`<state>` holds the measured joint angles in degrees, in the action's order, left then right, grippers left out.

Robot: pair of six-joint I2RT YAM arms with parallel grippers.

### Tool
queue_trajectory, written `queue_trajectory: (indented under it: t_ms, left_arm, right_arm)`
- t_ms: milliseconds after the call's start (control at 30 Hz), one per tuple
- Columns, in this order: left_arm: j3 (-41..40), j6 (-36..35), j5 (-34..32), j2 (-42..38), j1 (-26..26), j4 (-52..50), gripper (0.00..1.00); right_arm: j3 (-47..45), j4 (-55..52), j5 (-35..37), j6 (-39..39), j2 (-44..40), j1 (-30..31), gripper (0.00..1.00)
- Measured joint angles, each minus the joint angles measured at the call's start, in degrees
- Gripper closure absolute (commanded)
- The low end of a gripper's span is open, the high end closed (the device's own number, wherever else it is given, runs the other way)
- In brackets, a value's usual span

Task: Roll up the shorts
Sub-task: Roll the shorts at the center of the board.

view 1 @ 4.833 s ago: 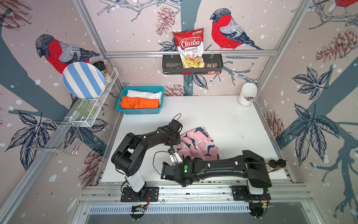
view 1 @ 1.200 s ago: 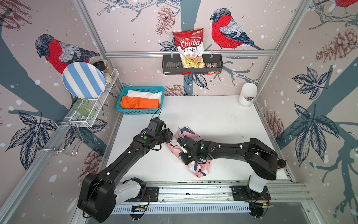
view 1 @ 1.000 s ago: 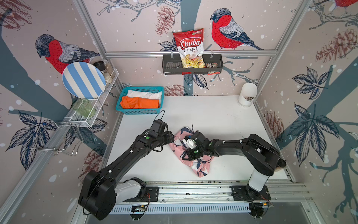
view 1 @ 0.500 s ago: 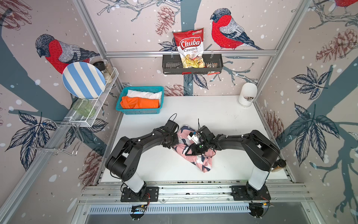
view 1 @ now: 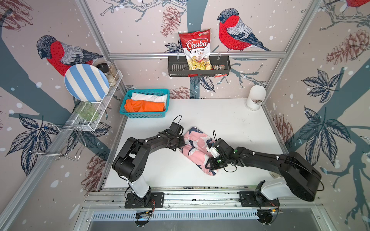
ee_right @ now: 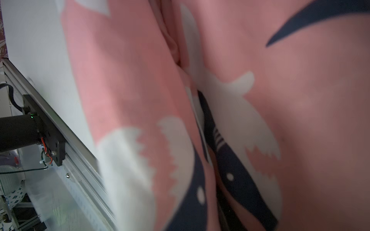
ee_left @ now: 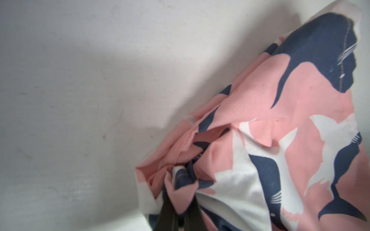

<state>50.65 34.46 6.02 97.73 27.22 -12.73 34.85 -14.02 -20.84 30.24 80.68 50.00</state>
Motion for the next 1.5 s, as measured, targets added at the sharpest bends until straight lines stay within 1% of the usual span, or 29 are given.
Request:
queue_trajectory:
  t_ms: [33,133,200,300,367,400,500,633,700,800,967,1033,1133,1233,1267,1333,1433,1500]
  left_arm:
    - [0.0,0.0,0.0,-0.3,0.0,0.1,1.0]
    - [-0.2,-0.3,-0.2,-1.1,0.0,-0.1,1.0]
    - [-0.3,-0.3,-1.4,-1.7,0.0,-1.2,1.0]
    - [-0.2,-0.4,-2.2,-2.2,0.0,-2.5,1.0]
    - [-0.2,-0.4,-2.2,-2.2,0.0,-2.9,1.0]
    - [-0.1,-0.4,-2.3,-2.3,0.0,-3.0,1.0]
    - [0.0,-0.4,-2.6,-2.3,0.2,-3.3,1.0]
    - [0.1,-0.3,-2.8,-2.4,0.3,-3.8,1.0]
    - [0.1,-0.3,-2.8,-2.6,0.3,-4.3,1.0]
    - [0.1,-0.3,-2.8,-2.7,0.3,-4.5,1.0]
    - [0.1,-0.3,-2.8,-2.7,0.3,-4.5,1.0]
    - [0.1,-0.3,-2.8,-2.7,0.3,-4.5,1.0]
    - [0.1,-0.3,-2.7,-2.7,0.3,-4.6,0.94]
    - [-0.1,-0.3,-2.8,-3.2,0.3,-5.0,0.9]
    - [-0.1,-0.3,-2.8,-3.6,0.3,-5.4,0.87]
    - [-0.1,-0.3,-3.1,-4.7,0.3,-6.4,0.78]
    - [-0.3,-0.3,-3.6,-7.6,-0.2,-8.5,0.61]
    - [-0.3,-0.3,-4.5,-11.3,-0.7,-10.3,0.53]
  right_arm:
    - [-0.4,-0.5,0.2,0.0,-0.5,0.4,0.56]
    - [1.6,-5.1,4.5,0.9,-2.4,2.7,0.39]
    - [6.5,-10.6,10.0,1.4,-3.9,5.2,0.3]
    - [16.1,-17.9,21.6,1.7,-4.0,9.6,0.23]
    - [21.8,-22.0,28.5,1.7,-2.4,12.4,0.19]
    - [25.0,-24.1,32.5,1.6,-0.6,14.2,0.17]
    - [33.2,-28.6,41.4,1.0,6.3,19.0,0.11]
    - [41.3,-30.4,48.1,-3.3,17.2,23.1,0.04]
    - [43.4,-30.1,50.4,-6.2,22.1,24.0,0.04]
    - [44.8,-29.4,52.2,-9.5,26.9,24.2,0.05]
    - [43.0,-26.3,51.0,-12.0,30.2,25.9,0.1]
    - [40.8,-24.5,49.4,-12.0,30.7,26.5,0.16]
    - [37.6,-21.3,48.6,-11.5,31.3,26.9,0.32]
    - [35.6,-18.0,48.4,-10.5,31.1,26.8,0.59]
    - [35.2,-17.1,48.1,-10.3,31.0,26.8,0.68]
    - [34.4,-15.9,46.8,-10.0,30.6,26.6,0.76]
    - [33.1,-14.8,42.1,-9.2,28.7,25.3,0.83]
    - [31.2,-13.8,36.1,-8.9,25.8,23.6,0.85]
